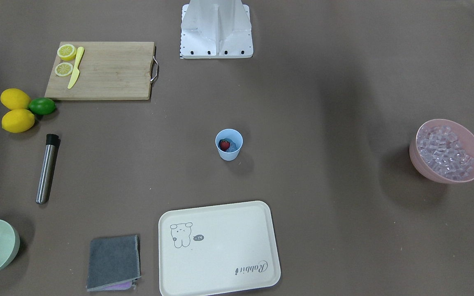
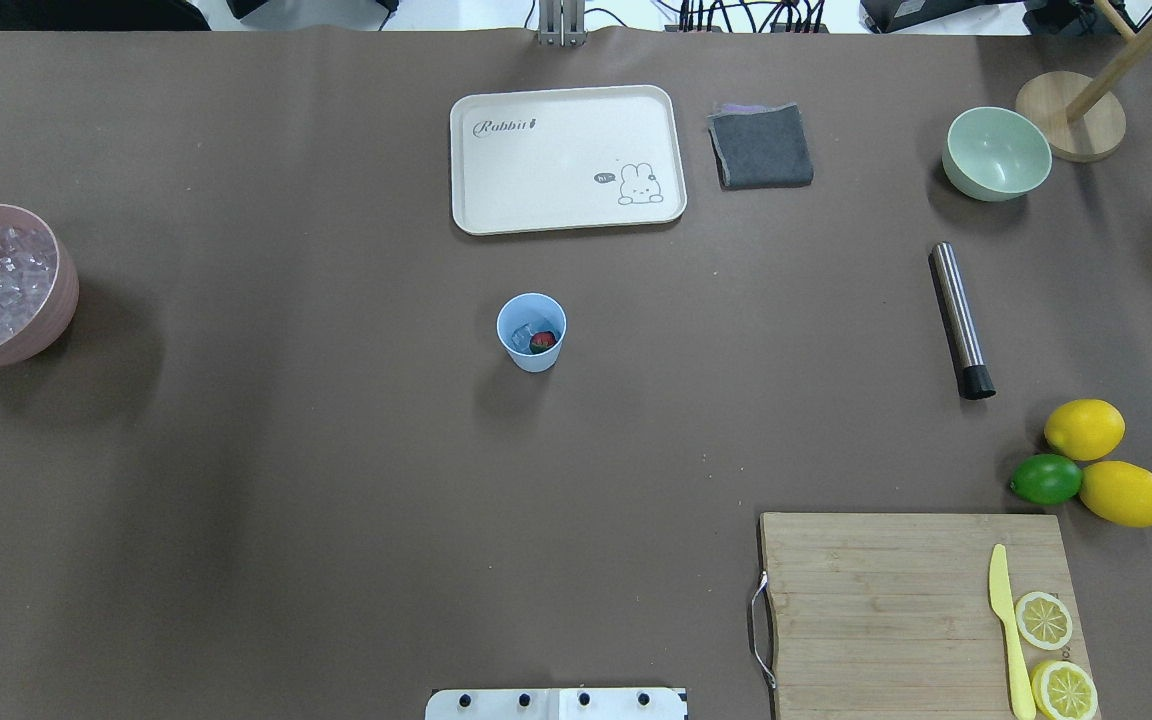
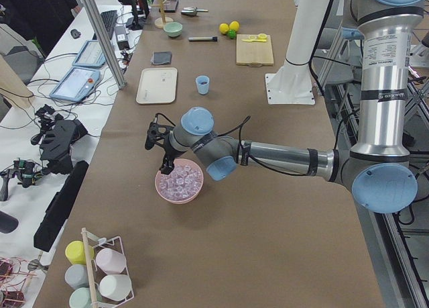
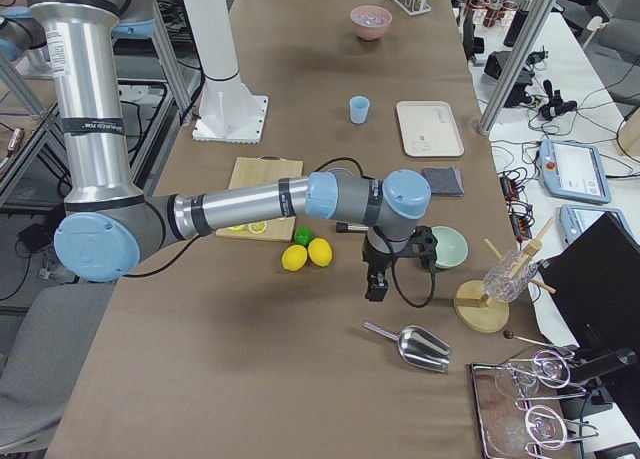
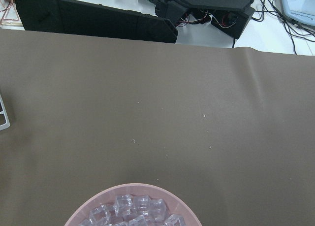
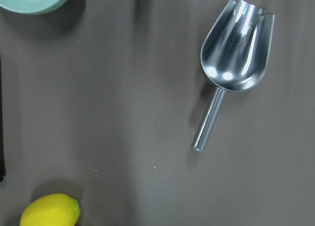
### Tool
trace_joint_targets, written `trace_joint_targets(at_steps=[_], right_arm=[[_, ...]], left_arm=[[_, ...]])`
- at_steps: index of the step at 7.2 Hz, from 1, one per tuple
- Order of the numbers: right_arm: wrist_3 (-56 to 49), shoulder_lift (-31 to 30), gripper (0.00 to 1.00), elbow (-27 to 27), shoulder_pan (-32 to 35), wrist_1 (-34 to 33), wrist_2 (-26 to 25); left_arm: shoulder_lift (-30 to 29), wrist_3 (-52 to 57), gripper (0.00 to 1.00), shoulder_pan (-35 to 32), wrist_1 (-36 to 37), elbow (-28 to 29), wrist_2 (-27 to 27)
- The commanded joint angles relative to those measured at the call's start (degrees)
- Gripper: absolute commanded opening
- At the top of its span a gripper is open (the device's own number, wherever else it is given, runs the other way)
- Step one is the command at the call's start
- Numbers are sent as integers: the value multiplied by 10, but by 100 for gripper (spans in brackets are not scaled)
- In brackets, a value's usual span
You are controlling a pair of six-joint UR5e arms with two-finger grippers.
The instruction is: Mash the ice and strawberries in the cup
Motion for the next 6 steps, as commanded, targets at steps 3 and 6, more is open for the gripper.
trace_joint_targets(at_steps=[3,6], right_arm=[[-16,-17,100,-36,8,15,-56],[-27,-59,100,-42,9,85,-50]], left_arm=[[28,174,98,-65,98,14,-34],[29,341,98,-91,247,10,-43]])
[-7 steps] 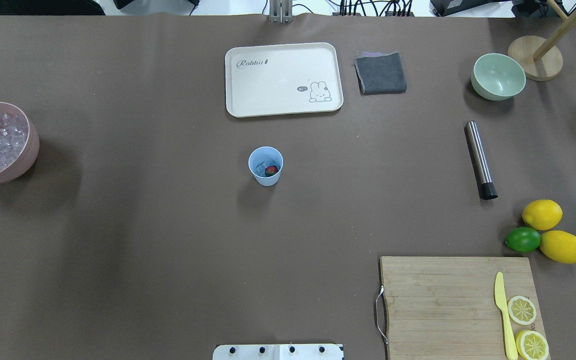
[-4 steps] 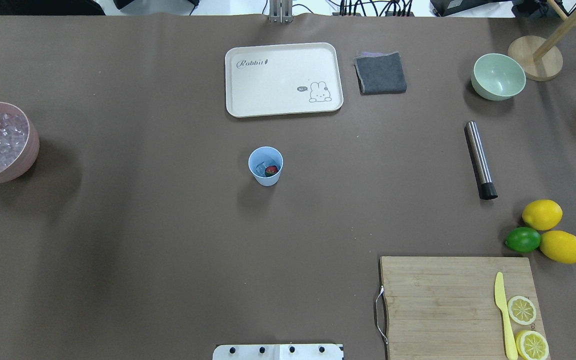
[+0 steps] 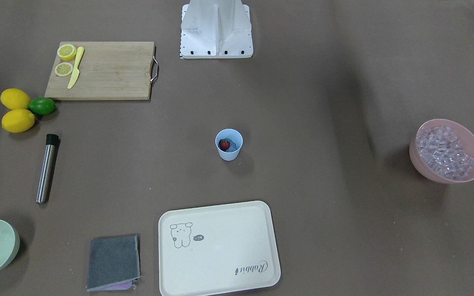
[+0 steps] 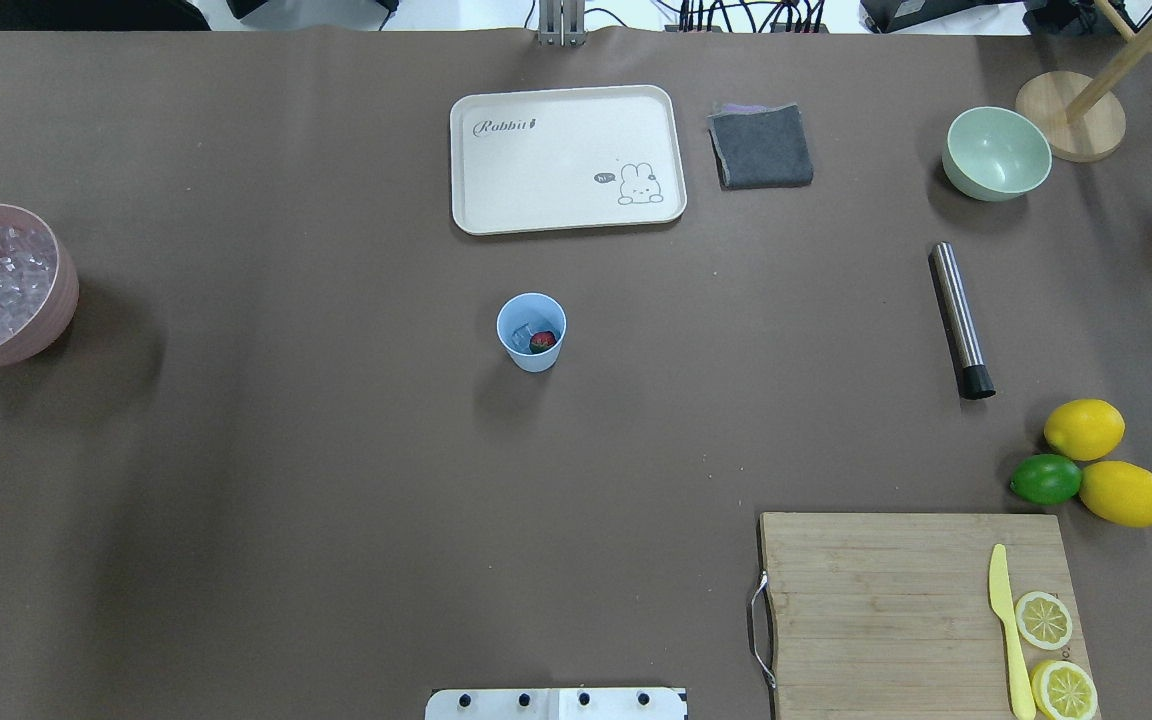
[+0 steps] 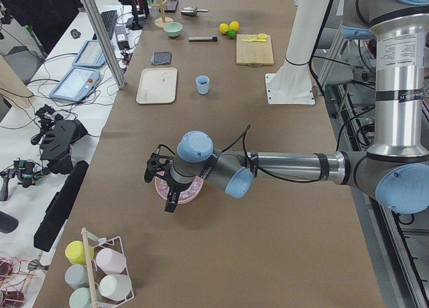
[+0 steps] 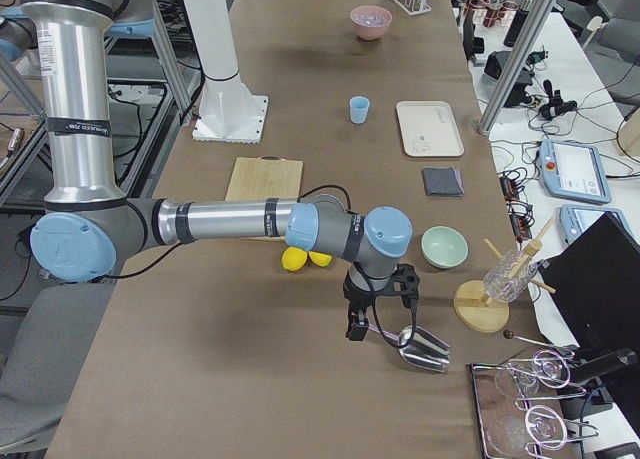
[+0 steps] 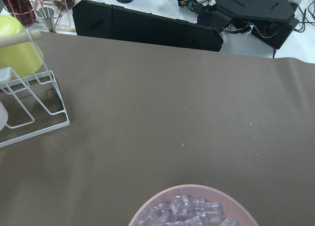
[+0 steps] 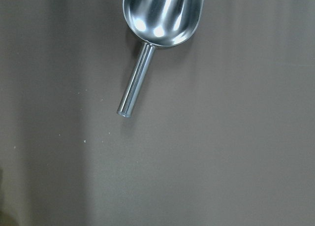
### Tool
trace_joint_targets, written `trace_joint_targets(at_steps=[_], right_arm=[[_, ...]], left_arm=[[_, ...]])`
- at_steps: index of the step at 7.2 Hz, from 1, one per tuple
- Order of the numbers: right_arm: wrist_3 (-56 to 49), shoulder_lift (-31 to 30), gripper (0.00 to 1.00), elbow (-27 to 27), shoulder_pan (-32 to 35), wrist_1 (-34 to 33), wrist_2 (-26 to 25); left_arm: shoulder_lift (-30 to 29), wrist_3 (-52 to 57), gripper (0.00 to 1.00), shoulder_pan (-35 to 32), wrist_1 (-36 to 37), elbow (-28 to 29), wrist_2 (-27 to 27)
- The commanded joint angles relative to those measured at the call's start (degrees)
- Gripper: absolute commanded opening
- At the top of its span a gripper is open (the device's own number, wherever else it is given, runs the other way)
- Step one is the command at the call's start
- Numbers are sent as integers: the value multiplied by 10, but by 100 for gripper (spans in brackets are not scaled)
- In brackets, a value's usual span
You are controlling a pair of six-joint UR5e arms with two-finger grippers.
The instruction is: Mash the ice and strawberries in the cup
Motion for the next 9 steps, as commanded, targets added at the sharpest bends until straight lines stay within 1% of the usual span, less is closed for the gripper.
trace_joint_targets(at_steps=[1,4,6,9], right_arm=[[-3,-14,100,-5,2,31,13],[0,-13,100,-5,3,31,31],[0,-13,100,-5,3,31,31],[0,-15,100,-2,3,29,32]], left_arm=[[1,40,98,-5,52,-1,-1],[15,62,98,-4,63,-3,5],[12,62,98,-1,63,-2,36],[9,62,98,0,63,-1,37]])
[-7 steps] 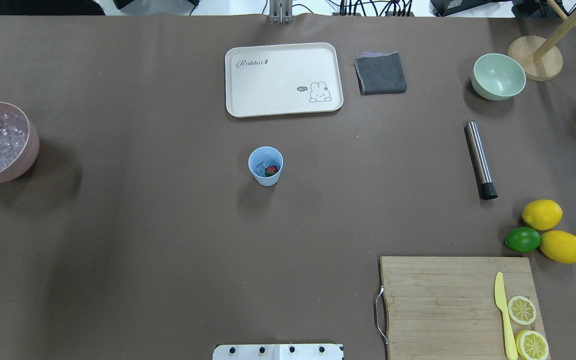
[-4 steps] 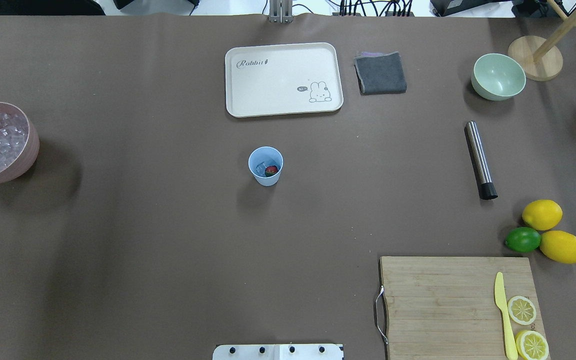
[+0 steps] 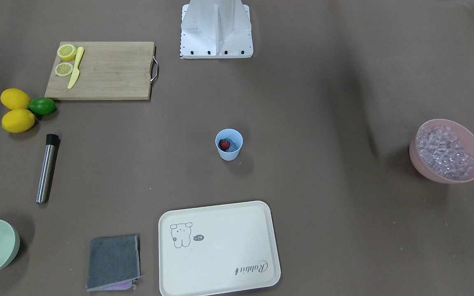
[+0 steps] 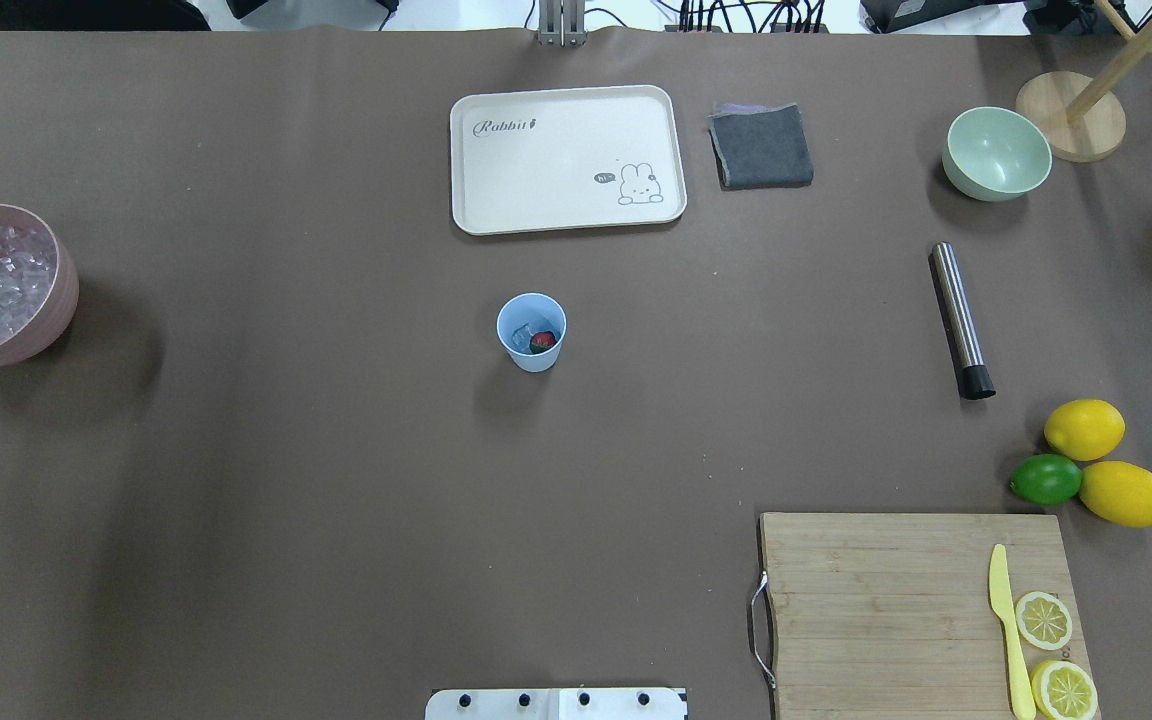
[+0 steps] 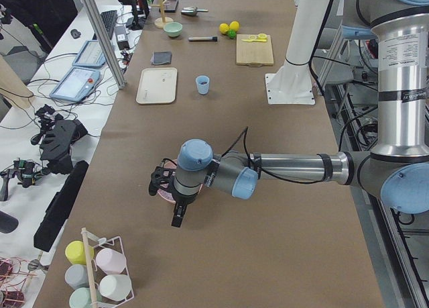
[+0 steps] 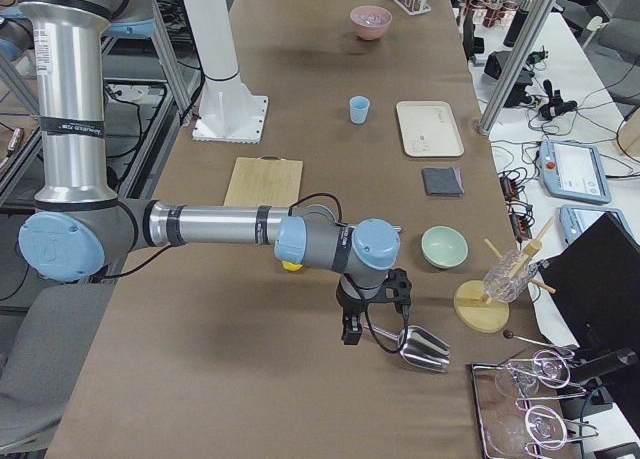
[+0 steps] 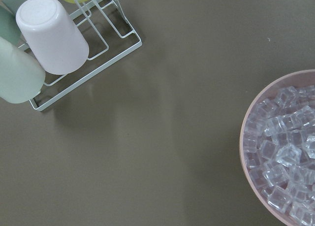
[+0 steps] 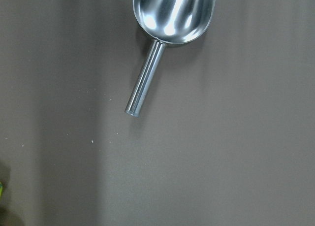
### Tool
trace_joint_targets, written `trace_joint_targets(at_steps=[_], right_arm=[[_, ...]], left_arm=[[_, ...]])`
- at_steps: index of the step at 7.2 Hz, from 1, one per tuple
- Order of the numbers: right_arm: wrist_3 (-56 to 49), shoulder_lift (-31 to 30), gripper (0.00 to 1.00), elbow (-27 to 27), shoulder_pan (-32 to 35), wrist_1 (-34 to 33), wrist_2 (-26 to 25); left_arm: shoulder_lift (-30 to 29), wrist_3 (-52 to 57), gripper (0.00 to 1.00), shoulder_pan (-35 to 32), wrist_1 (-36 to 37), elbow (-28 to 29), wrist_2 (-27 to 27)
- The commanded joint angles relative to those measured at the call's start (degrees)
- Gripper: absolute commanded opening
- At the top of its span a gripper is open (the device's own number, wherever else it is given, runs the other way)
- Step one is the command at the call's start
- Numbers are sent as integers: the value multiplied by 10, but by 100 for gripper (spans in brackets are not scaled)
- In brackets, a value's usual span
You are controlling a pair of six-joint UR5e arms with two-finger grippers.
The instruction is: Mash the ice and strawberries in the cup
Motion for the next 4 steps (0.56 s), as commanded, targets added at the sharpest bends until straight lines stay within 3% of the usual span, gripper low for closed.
trace_joint_targets(at_steps=[1,4], right_arm=[[0,-1,100,3,0,-1,2],[0,0,100,3,0,-1,9]], left_arm=[[0,0,98,0,-1,0,1],[-4,0,98,1,-1,-1,2]])
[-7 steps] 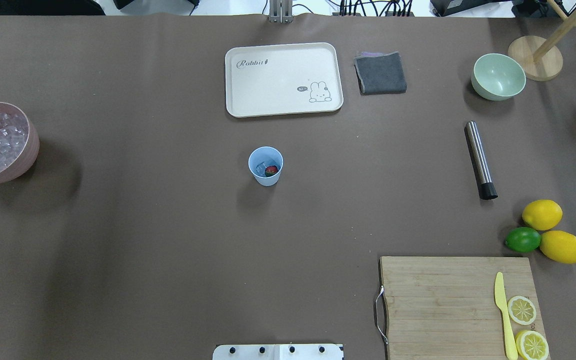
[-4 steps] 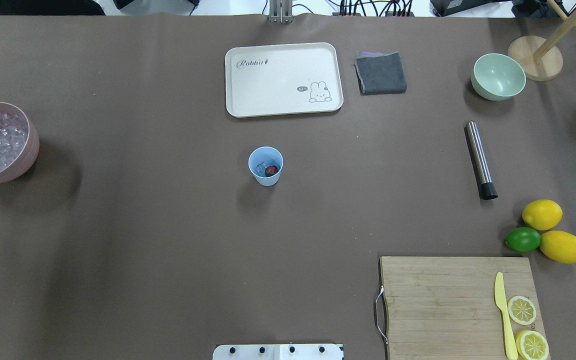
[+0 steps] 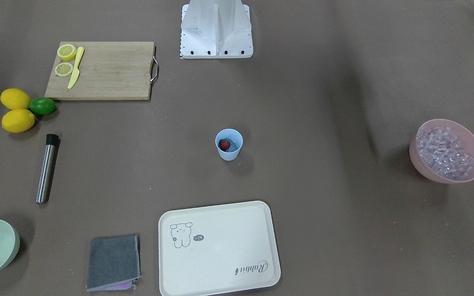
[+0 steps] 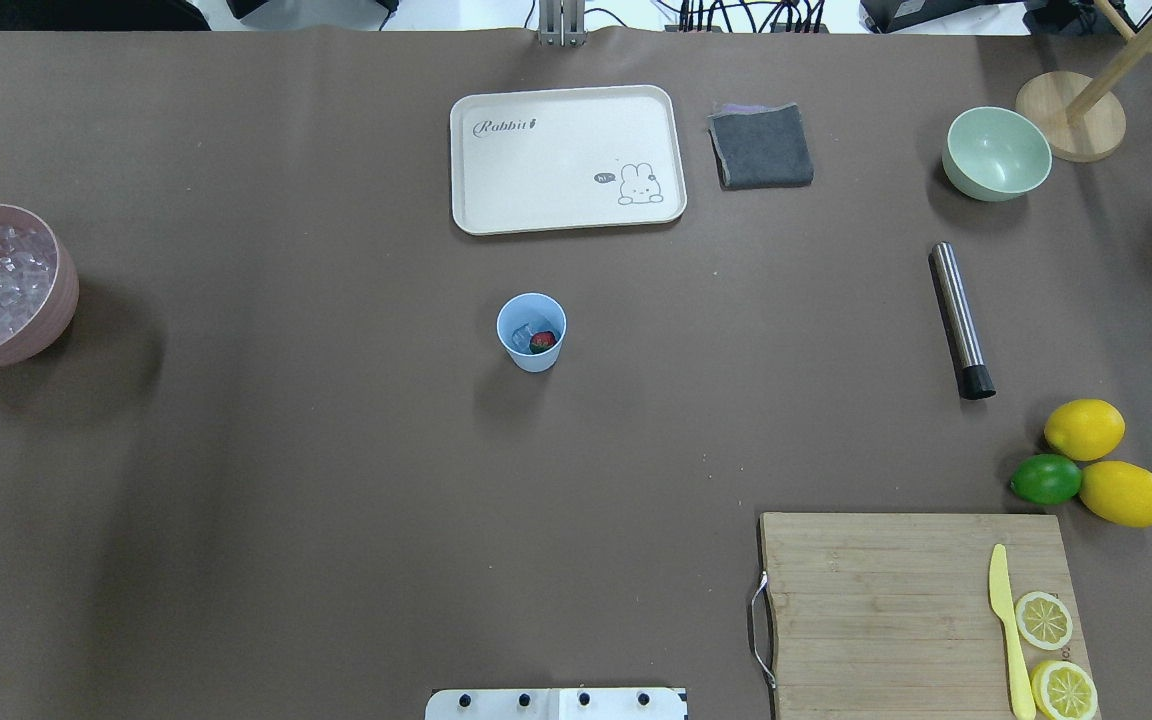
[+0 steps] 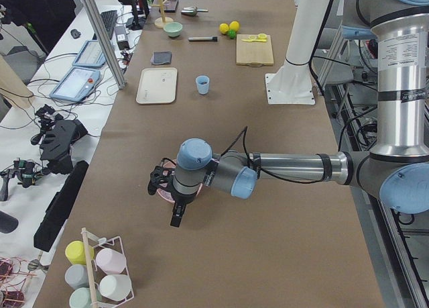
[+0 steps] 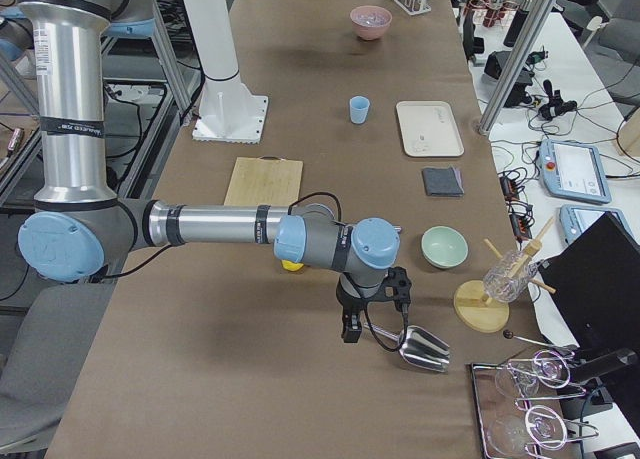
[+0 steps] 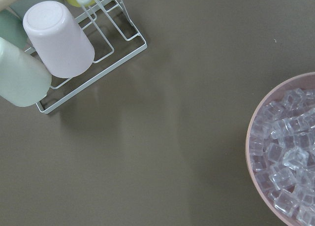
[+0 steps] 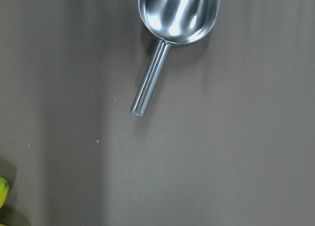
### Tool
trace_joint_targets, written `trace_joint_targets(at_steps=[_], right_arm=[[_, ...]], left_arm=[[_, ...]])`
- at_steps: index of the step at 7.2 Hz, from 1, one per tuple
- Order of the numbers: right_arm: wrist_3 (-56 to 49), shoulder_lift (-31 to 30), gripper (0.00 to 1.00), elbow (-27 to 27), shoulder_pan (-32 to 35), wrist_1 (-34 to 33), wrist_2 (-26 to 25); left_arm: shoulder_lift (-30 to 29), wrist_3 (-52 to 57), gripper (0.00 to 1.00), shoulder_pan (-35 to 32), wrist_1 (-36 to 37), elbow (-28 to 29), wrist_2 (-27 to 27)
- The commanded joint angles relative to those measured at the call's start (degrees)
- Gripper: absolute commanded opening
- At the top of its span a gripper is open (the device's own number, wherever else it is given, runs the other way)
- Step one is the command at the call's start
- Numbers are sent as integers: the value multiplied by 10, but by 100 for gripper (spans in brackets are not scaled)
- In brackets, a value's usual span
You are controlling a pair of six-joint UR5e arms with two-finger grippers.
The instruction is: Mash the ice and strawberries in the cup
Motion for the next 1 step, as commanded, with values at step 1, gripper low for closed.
trace_joint_targets(at_steps=[1], right_arm=[[0,0,100,-1,0,1,1]], left_arm=[[-2,0,98,0,0,-1,0]])
